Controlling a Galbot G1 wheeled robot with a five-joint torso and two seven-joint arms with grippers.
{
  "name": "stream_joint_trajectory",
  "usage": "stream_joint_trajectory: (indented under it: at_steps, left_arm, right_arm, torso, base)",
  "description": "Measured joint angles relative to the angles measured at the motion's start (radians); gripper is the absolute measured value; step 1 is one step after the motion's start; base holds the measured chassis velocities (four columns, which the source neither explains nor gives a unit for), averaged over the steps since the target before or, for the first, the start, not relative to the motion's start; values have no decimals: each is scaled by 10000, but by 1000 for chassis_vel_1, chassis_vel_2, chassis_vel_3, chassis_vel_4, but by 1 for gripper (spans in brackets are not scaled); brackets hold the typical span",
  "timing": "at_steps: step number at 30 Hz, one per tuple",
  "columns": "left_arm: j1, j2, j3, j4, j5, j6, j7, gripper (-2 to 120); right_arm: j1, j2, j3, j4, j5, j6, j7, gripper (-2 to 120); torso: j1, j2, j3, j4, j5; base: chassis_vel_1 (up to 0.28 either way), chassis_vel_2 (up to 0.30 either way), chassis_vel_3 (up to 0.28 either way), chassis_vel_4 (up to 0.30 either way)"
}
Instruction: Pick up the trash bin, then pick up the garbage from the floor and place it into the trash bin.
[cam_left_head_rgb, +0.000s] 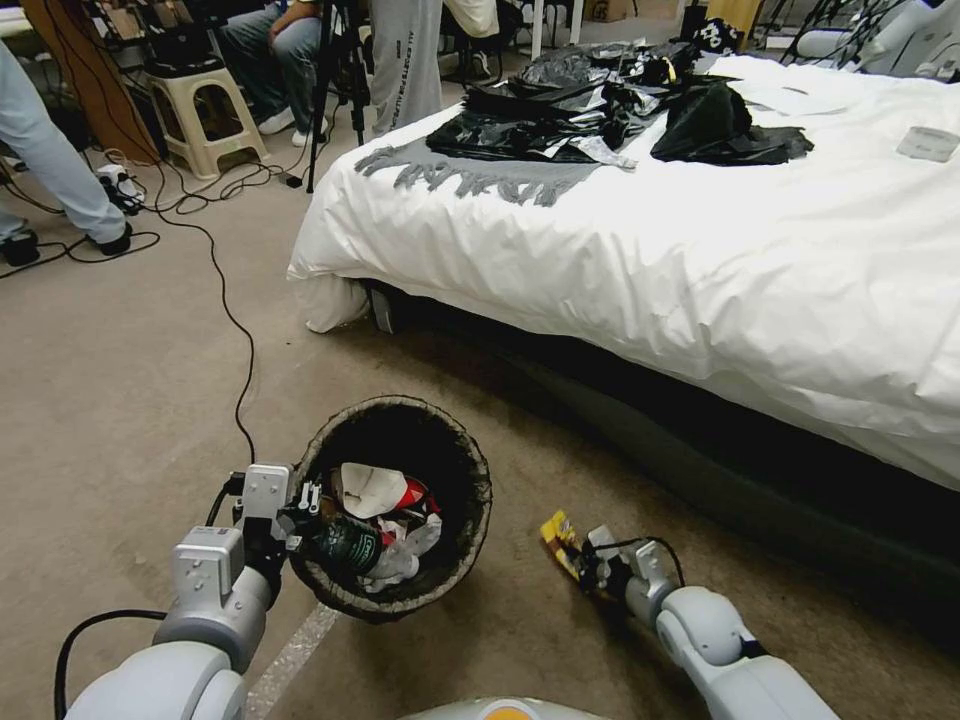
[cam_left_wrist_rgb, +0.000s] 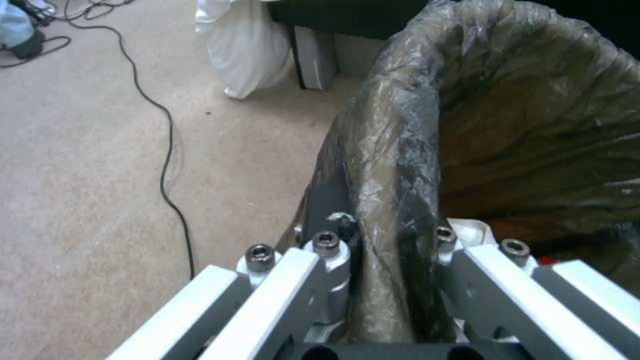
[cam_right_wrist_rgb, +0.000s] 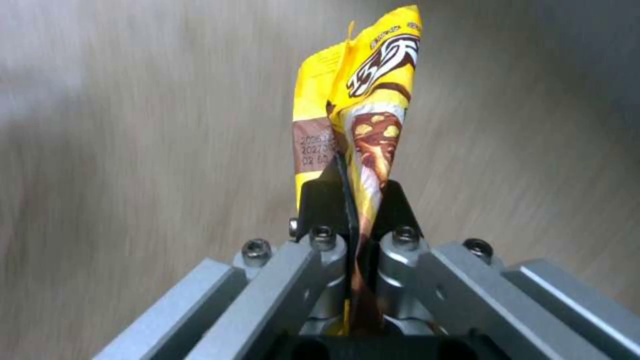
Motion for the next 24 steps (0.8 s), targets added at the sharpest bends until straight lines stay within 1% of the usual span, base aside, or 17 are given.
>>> stream_joint_trajectory:
  at_steps: [2,3,4,5,6,7,8,10,12,13,16,17,19,20,22,24]
  left_arm:
    - [3,10,7,0,-52,1,-7,5]
    - [3,22,8,0,-65,2,-8,5]
    - [3,22,8,0,-65,2,-8,5]
    - [2,35,8,0,-70,2,-11,5]
    - [-1,43,6,0,-74,6,-12,5]
    - [-12,49,3,0,-76,6,-13,5]
    - [-12,49,3,0,-76,6,-13,5]
    - [-35,50,3,0,-79,9,-14,5]
    - [-60,50,23,0,-79,11,-15,5]
    - [-60,50,23,0,-79,11,-15,5]
    - [-91,63,115,0,-78,18,-15,5]
    - [-91,63,115,0,-78,18,-15,5]
    - [-96,66,150,0,-77,20,-15,5]
    - [-96,66,150,0,-77,20,-15,5]
    - [-92,74,176,0,-128,43,-15,5]
    - [-90,80,185,0,-164,64,-20,5]
  right_arm:
    - [73,-267,194,756,-99,306,5,0]
    - [151,-387,282,1184,15,373,6,0]
    - [151,-387,282,1184,15,373,6,0]
    - [216,-510,325,1602,243,369,21,0]
    - [318,-634,395,2143,546,276,84,0]
    - [441,-745,481,2678,881,71,179,0]
    - [441,-745,481,2678,881,71,179,0]
    - [640,-840,537,3617,1435,-442,412,0]
    - [841,-856,502,4524,1954,-915,676,0]
    - [841,-856,502,4524,1954,-915,676,0]
    - [1111,-845,94,5780,2542,-1579,1236,0]
    - [1111,-845,94,5780,2542,-1579,1236,0]
    - [1242,-778,-196,6318,2630,-1769,1355,0]
    - [1242,-778,-196,6318,2630,-1769,1355,0]
    - [1467,-597,-607,6839,2787,-2019,1521,0]
    - [1542,-558,-759,6944,2837,-2084,1573,0]
  torso:
    - [1,0,0,0,-1]
    - [0,0,-1,4,-1]
    - [0,0,-1,4,-1]
    - [1,-1,0,0,2]
    - [0,0,0,3,3]
    - [1,0,-1,3,-6]
    - [1,0,-1,3,-6]
    - [0,0,0,3,4]
    - [0,0,-1,1,-3]
    - [0,0,-1,1,-3]
    - [0,0,-1,2,-2]
    - [0,0,-1,2,-2]
    - [0,0,0,1,0]
    - [0,0,0,1,0]
    - [0,0,0,2,-1]
    - [0,0,0,1,0]
  base:
    - [0,0,0,0]
    - [0,0,0,0]
    - [0,0,0,0]
    - [0,0,0,0]
    - [0,0,0,0]
    - [0,0,0,0]
    - [0,0,0,0]
    - [0,0,0,0]
    - [0,0,0,0]
    - [0,0,0,0]
    - [0,0,0,0]
    - [0,0,0,0]
    - [0,0,0,0]
    - [0,0,0,0]
    - [0,0,0,0]
    - [0,0,0,0]
